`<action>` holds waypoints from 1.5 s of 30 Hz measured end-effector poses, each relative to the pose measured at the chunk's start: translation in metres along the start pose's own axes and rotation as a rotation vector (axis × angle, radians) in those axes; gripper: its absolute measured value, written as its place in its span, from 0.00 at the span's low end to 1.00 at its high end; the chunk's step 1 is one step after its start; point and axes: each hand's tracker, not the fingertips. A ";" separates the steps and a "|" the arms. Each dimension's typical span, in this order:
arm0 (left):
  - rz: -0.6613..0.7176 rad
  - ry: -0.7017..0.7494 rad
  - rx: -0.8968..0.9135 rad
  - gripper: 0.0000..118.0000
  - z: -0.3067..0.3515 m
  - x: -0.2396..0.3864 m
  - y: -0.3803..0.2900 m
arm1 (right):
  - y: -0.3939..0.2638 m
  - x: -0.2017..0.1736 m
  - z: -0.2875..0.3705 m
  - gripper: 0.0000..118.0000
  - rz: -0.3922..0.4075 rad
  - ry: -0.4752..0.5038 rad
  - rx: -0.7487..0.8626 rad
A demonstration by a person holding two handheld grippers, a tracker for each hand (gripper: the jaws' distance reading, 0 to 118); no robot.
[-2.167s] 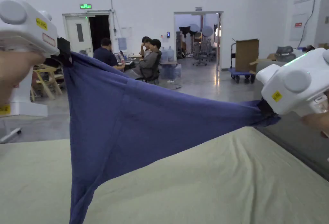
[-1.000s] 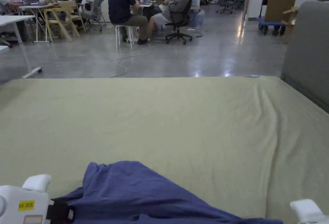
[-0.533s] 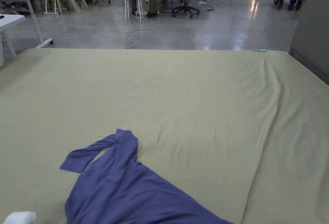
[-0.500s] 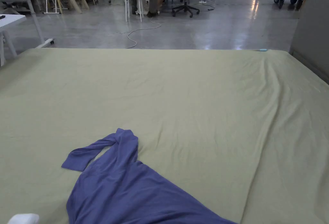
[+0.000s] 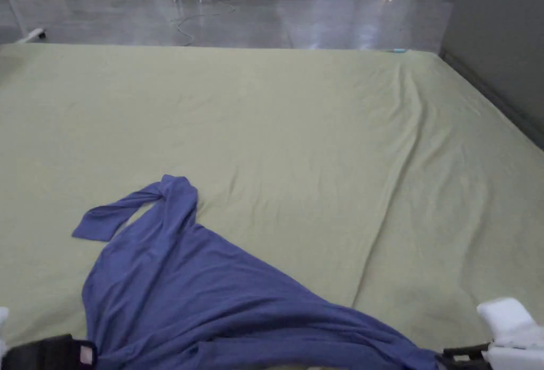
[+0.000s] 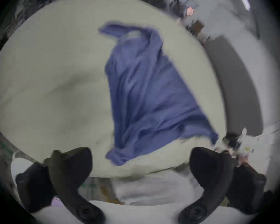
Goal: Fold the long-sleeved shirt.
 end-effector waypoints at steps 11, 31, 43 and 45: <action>-0.222 0.134 -0.176 0.00 -0.024 0.034 -0.020 | -0.014 -0.015 0.008 0.00 -0.304 0.169 -0.059; -0.437 0.619 0.043 0.07 -0.181 0.022 0.173 | -0.015 0.027 -0.015 0.00 -0.505 0.091 -0.154; -0.431 0.476 0.058 0.00 -0.135 0.070 0.189 | 0.017 0.045 -0.115 0.04 -0.932 0.378 -0.334; -0.388 0.419 0.019 0.00 -0.128 0.073 0.187 | 0.018 0.039 -0.118 0.00 -0.934 0.375 -0.332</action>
